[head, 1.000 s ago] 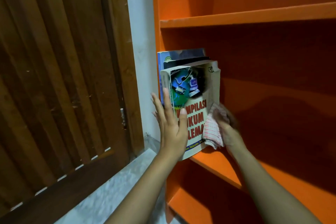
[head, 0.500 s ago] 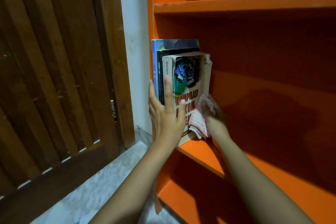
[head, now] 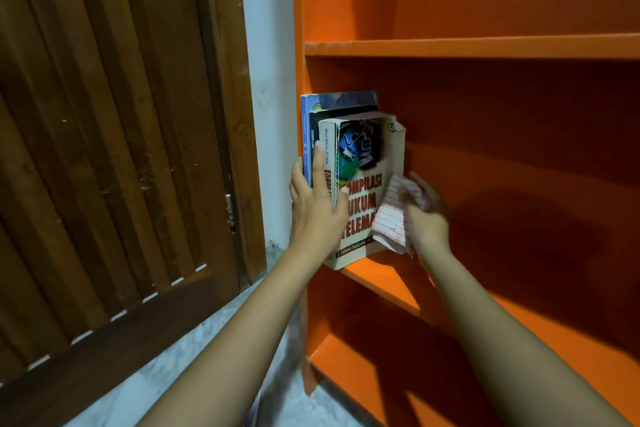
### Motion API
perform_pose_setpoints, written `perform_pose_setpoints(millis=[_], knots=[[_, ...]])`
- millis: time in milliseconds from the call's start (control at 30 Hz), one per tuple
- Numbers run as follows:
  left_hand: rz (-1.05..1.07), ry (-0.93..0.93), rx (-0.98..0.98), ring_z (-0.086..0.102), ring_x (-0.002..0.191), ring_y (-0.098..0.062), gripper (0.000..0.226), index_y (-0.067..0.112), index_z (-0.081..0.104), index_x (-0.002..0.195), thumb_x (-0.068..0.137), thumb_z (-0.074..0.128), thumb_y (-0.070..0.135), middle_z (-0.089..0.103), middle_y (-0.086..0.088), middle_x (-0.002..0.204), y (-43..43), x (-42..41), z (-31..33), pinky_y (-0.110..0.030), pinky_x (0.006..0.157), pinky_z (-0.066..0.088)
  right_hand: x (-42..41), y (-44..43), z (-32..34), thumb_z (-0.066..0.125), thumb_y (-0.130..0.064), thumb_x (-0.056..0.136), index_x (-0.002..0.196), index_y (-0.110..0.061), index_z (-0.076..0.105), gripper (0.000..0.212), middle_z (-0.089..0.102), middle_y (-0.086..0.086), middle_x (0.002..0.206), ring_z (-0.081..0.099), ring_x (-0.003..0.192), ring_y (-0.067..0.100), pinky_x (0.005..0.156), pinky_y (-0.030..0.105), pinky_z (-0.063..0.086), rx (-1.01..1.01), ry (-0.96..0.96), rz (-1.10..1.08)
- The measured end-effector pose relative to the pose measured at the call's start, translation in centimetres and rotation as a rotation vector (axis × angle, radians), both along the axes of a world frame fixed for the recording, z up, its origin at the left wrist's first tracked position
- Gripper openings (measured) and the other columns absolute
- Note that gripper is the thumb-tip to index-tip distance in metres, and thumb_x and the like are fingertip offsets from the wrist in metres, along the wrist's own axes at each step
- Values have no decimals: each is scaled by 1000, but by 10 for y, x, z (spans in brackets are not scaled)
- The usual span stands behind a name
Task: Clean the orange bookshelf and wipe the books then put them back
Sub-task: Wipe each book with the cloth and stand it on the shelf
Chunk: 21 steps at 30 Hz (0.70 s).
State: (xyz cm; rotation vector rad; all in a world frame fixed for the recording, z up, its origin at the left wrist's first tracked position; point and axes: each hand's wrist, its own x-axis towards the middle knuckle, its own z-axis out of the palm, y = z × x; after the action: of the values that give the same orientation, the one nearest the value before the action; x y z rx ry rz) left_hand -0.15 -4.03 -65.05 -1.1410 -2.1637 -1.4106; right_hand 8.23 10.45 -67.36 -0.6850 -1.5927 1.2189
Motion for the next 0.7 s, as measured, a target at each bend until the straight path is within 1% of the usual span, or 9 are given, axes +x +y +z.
perform_pose_setpoints(millis=[100, 167, 233, 300, 400, 467, 533, 633, 700], knots=[[-53, -59, -52, 29, 131, -24, 72, 31, -4, 148, 96, 46, 29, 17, -7, 144, -12, 1, 12, -46, 102, 43, 12, -17, 21, 59, -13, 87, 111, -25, 64, 28, 56, -4, 110, 55, 109, 18, 93, 46, 48, 117, 19, -50], [-53, -48, -85, 34, 127, -20, 64, 24, 9, 149, 96, 45, 31, 28, -7, 138, -26, 1, 18, -38, 101, 41, 20, -36, 32, 60, -21, 86, 101, -36, 66, 21, 61, -10, 103, 59, 100, 15, 86, 44, 51, 208, 36, -41], [-34, 1, -134, 35, 128, -19, 54, 16, 25, 145, 97, 44, 31, 37, -6, 135, -45, 0, 19, -36, 102, 36, 25, -58, 39, 61, -28, 86, 92, -41, 64, 15, 62, -17, 96, 59, 97, 13, 82, 40, 51, 296, 28, -3], [-15, 4, -182, 36, 129, -19, 48, 14, 34, 141, 97, 44, 32, 40, -6, 137, -69, -6, 11, -37, 104, 34, 25, -83, 35, 61, -29, 83, 93, -34, 66, 12, 62, -15, 95, 59, 97, 12, 82, 36, 49, 399, -13, 39], [54, -45, -256, 39, 129, -22, 45, 14, 40, 137, 96, 46, 32, 43, -6, 138, -108, -20, -23, -40, 106, 36, 18, -122, 7, 58, -36, 81, 95, -29, 67, 18, 65, -5, 99, 60, 98, 14, 81, 34, 49, 493, -118, 100], [96, -89, -318, 43, 125, -25, 43, 13, 42, 135, 95, 48, 30, 46, -9, 134, -135, -31, -55, -43, 104, 38, 8, -146, -28, 53, -43, 79, 97, -29, 67, 27, 65, -5, 99, 60, 97, 15, 79, 35, 49, 497, -246, 158], [124, -173, -393, 44, 123, -27, 43, 11, 44, 133, 94, 49, 29, 47, -10, 130, -162, -41, -95, -44, 102, 38, -5, -169, -68, 53, -46, 77, 98, -29, 67, 30, 66, -6, 100, 60, 97, 15, 78, 34, 50, 444, -371, 224], [166, -344, -482, 45, 122, -27, 42, 12, 45, 132, 94, 51, 30, 47, -11, 131, -198, -56, -164, -41, 102, 39, -21, -195, -137, 61, -38, 81, 103, -31, 66, 24, 67, -8, 109, 61, 102, 15, 79, 25, 46, 288, -590, 384], [192, -490, -530, 46, 122, -27, 42, 13, 45, 132, 94, 51, 29, 46, -10, 134, -219, -64, -210, -37, 102, 39, -30, -207, -184, 62, -36, 83, 110, -31, 64, 28, 65, -6, 116, 60, 105, 15, 82, 25, 45, 217, -754, 519]])
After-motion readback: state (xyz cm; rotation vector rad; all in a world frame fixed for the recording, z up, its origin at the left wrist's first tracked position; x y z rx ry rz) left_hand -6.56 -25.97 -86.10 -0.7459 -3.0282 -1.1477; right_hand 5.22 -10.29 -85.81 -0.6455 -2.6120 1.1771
